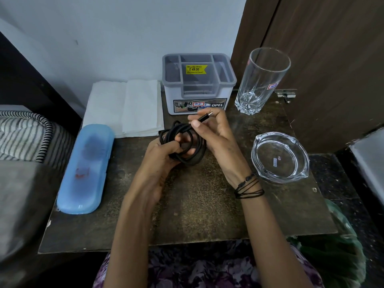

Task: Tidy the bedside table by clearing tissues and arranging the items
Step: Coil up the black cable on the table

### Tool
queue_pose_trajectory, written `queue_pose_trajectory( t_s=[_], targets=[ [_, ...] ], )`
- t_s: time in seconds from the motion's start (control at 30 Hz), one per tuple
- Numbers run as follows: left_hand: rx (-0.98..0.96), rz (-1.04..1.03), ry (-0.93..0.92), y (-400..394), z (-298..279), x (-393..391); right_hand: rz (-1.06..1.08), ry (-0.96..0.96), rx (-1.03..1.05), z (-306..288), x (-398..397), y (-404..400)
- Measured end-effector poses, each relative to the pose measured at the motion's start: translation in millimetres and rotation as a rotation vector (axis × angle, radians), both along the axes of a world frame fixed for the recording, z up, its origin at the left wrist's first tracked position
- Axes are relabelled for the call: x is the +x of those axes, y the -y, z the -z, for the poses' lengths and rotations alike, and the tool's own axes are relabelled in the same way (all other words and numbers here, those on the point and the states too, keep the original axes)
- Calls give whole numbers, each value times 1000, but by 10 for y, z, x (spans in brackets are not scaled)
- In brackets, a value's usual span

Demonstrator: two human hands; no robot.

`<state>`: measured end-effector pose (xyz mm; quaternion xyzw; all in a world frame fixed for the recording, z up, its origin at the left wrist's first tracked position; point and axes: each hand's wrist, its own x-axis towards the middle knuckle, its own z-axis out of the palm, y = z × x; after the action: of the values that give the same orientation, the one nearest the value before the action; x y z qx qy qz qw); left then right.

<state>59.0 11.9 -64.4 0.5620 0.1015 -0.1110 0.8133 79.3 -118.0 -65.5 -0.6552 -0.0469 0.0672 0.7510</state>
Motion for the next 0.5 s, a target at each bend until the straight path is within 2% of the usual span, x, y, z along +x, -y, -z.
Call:
queue_pose_trajectory(
  t_s=[0.13, 0.23, 0.5],
  targets=[
    [-43, -4, 22, 15, -36, -6, -116, -77, 85, -2, 2, 1],
    [4, -5, 22, 23, -29, -2, 4, -55, 120, -2, 1, -21],
    [471, -195, 73, 70, 40, 16, 148, -20, 149, -10, -34, -105]
  ],
)
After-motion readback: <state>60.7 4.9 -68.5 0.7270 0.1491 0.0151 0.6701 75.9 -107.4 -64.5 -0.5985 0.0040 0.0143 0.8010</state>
